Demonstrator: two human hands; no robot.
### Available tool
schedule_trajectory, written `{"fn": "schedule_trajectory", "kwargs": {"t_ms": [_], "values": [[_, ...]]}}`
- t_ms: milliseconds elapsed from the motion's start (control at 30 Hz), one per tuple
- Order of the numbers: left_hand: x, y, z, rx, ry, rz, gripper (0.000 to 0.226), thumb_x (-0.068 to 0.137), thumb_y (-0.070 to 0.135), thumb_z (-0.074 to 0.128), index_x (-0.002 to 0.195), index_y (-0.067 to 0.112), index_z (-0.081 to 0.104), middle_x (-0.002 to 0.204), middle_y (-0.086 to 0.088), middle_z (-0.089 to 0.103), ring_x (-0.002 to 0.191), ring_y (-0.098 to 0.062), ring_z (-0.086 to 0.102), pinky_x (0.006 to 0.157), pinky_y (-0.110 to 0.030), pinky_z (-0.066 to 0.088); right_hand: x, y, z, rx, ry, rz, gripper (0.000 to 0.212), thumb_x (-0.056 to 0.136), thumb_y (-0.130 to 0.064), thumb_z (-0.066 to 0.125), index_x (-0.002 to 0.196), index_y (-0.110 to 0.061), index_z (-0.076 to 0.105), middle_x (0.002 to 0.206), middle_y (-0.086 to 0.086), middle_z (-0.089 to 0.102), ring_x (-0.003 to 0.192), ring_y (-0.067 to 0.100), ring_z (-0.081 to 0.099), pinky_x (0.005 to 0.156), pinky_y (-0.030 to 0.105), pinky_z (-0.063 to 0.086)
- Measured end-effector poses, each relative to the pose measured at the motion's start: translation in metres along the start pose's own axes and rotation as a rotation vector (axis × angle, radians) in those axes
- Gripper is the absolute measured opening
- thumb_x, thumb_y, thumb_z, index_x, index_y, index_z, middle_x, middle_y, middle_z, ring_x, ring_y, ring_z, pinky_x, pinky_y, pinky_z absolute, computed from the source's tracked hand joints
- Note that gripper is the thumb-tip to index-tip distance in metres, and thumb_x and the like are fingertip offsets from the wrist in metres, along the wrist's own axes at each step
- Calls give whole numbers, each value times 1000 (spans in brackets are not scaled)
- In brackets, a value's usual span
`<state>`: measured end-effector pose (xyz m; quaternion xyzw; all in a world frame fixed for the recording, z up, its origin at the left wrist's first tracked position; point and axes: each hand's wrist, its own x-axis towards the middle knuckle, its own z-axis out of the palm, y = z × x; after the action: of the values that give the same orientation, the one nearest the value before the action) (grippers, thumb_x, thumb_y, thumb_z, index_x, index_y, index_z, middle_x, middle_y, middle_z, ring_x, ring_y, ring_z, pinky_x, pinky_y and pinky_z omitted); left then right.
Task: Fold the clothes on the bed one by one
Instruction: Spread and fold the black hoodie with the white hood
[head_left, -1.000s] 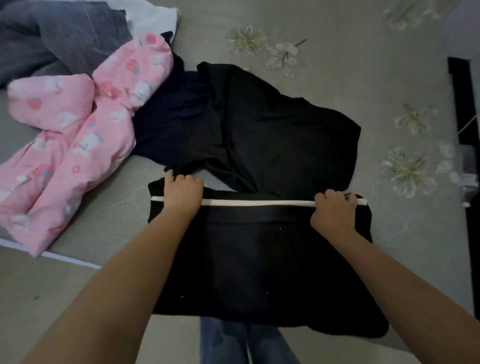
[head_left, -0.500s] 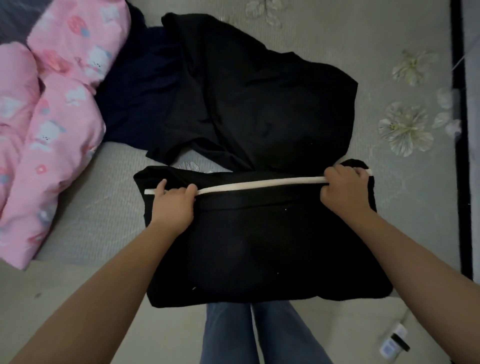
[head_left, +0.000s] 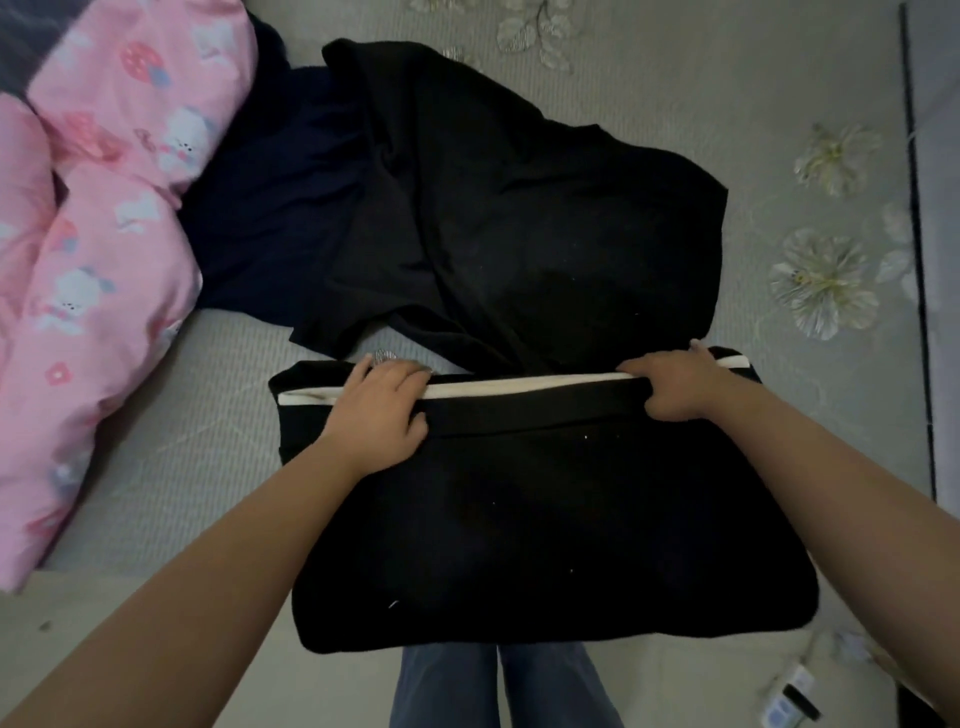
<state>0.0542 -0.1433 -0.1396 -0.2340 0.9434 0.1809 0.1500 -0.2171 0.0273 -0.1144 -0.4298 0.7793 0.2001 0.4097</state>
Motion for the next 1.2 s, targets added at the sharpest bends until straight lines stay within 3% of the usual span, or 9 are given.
{"fn": "schedule_trajectory", "kwargs": {"t_ms": [233,400,533,733,800,867,1000,1100,1200], "values": [[47,13,-10,16,-436,-13,58,82,54,55,123,14,46,125,-5,55,113,-22,51,97,-32,34,-1,-5,-13,-74,-194,-39,70,80,-44,58,142,-30,29,141,1,42,135,23,31,111,51,-9],[44,31,-11,71,-524,-89,61,75,49,67,123,18,47,118,0,58,109,-21,55,86,-31,40,-11,-20,-10,-160,-142,-64,80,74,-42,70,141,-22,30,134,2,48,124,21,43,105,38,28],[19,47,-10,118,-428,-40,50,78,45,64,121,24,49,114,2,59,106,-20,56,83,-32,39,-31,-22,9,-185,-112,-86,67,69,-46,72,125,-20,46,119,1,57,108,19,54,88,31,39],[-35,55,-9,228,-262,141,37,85,26,55,120,16,53,125,-3,45,115,-21,44,94,-30,35,-48,-23,27,-191,-84,-115,93,68,-48,72,142,-18,25,152,8,16,141,26,13,113,48,10],[-51,60,-10,211,-165,216,36,64,17,75,97,7,65,111,-7,62,90,-22,63,73,-23,48,-46,-35,27,-83,-149,-137,100,68,-39,75,145,-19,14,150,8,25,139,24,21,114,47,4],[-67,65,-16,197,-125,257,42,24,9,87,61,9,67,70,-5,69,51,-19,64,43,-17,46,-48,-46,27,-77,-164,-131,92,71,-36,73,144,-20,19,139,5,43,131,24,36,114,49,3],[-87,72,-30,225,-2,253,51,12,6,87,60,9,71,59,-2,69,43,-15,63,38,-17,44,-84,-55,37,-263,120,-154,34,83,-36,59,112,-20,57,114,2,61,113,20,53,110,38,20],[-87,85,-60,249,112,292,62,14,1,88,74,1,74,73,-12,73,57,-21,69,45,-26,52,-138,-41,46,-242,273,-59,36,88,-28,50,121,-16,52,115,6,61,105,25,58,88,31,42],[-71,112,-109,284,291,352,65,24,-9,86,87,-8,71,85,-21,71,72,-31,71,53,-41,55,-197,-23,39,-59,642,44,53,64,-8,73,114,4,61,93,19,70,75,29,67,63,28,53]]}}
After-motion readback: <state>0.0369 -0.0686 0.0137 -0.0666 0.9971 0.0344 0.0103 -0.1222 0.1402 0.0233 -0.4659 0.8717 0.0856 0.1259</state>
